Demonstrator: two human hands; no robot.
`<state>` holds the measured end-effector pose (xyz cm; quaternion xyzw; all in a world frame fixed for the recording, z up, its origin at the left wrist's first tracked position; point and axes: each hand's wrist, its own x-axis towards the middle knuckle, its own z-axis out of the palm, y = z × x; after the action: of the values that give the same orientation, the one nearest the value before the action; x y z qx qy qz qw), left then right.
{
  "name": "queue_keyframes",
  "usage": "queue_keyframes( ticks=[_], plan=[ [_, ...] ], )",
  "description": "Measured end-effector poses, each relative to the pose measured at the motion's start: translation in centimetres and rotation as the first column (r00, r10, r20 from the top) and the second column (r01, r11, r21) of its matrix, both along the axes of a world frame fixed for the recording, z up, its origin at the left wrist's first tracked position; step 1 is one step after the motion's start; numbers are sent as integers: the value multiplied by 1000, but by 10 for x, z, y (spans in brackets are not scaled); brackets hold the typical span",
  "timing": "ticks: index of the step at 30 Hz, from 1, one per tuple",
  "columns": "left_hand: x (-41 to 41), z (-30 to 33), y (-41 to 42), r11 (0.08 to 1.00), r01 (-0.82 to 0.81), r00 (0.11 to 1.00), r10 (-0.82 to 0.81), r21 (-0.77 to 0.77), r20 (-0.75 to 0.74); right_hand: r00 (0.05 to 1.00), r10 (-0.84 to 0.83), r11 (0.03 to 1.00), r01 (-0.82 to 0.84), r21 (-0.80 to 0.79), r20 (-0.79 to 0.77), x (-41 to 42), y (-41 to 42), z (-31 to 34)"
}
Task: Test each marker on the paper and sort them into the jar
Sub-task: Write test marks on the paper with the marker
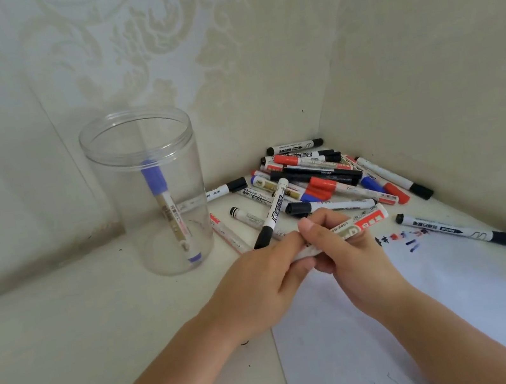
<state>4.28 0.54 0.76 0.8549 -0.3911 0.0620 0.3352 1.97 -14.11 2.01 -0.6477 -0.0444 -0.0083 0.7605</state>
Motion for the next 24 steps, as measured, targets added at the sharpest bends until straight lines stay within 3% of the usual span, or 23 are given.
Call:
queue_keyframes(
  ticks=[6,9,11,14,20,24],
  plan=[
    [2,2,7,999,-51,998,50,-13,-27,997,-60,997,62,-53,43,-1,-1,2],
    [12,-3,19,978,-206,971,198,-46,-130,979,-199,979,195,-66,-54,2,-11,3],
    [16,-7,29,976,-216,965,208,-35,-159,968,-224,966,204,-162,-115,3,-14,2],
    [17,-7,34,987,-134,983,143,89,-115,969,-196,933,139,-331,-147,5,-7,-3],
    [18,-9,34,971,-109,993,116,211,-19,971,-160,908,73,-413,-179,6,0,-9],
    [18,-13,32,947,-146,985,167,286,-51,980,-194,907,168,-387,-30,7,7,-14]
  ],
)
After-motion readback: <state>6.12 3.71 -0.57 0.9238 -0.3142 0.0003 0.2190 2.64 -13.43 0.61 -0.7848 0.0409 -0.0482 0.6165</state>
